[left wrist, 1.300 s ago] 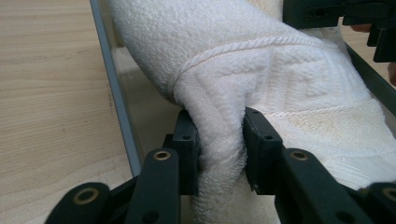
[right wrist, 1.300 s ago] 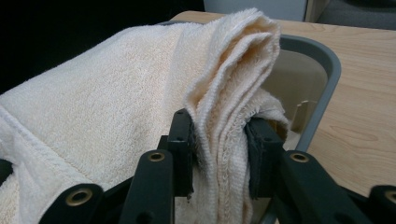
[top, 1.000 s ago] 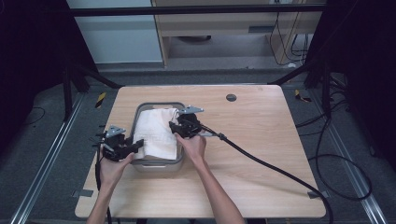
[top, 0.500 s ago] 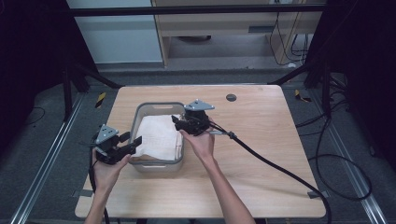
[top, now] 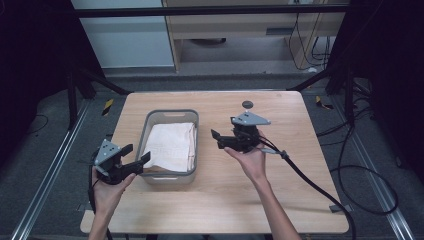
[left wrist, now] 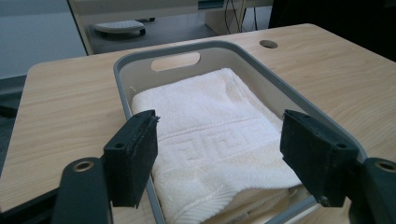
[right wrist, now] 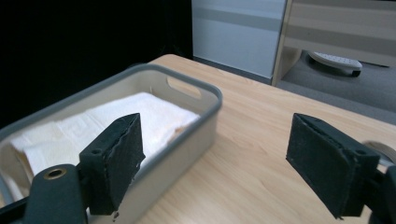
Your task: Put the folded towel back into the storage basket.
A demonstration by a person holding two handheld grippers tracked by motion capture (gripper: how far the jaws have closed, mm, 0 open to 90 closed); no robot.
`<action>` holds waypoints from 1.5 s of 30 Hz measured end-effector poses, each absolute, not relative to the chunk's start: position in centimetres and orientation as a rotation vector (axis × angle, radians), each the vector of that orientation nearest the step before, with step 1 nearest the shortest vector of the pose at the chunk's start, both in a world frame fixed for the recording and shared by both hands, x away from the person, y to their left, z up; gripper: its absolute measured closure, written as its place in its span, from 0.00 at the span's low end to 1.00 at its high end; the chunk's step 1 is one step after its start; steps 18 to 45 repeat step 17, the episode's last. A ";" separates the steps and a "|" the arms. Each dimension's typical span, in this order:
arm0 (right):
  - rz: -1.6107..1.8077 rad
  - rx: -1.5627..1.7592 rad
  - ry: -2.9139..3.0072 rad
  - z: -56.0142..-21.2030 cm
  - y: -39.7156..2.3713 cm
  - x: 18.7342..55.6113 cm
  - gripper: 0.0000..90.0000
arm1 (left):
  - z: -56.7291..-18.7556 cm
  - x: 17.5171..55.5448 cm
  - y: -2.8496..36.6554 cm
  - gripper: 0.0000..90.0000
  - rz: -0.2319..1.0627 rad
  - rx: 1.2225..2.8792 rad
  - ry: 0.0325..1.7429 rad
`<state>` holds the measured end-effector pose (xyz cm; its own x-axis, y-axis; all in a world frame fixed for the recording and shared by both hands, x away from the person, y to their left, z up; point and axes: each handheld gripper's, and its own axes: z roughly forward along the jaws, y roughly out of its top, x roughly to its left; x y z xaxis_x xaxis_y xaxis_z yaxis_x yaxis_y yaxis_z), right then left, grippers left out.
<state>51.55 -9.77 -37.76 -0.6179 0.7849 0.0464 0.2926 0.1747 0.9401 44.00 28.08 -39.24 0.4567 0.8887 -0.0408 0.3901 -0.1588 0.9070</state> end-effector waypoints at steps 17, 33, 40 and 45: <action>1.324 1.154 2.005 -43.2 -21.2 47.1 0.17 | -41.4 42.6 30.5 0.33 0.682 1.691 1.164; 1.324 1.154 2.005 -43.2 -21.2 47.1 0.17 | -41.4 42.6 30.5 0.33 0.682 1.691 1.164; 1.324 1.154 2.005 -43.2 -21.2 47.1 0.17 | -41.4 42.6 30.5 0.33 0.682 1.691 1.164; 1.324 1.154 2.005 -43.2 -21.2 47.1 0.17 | -41.4 42.6 30.5 0.33 0.682 1.691 1.164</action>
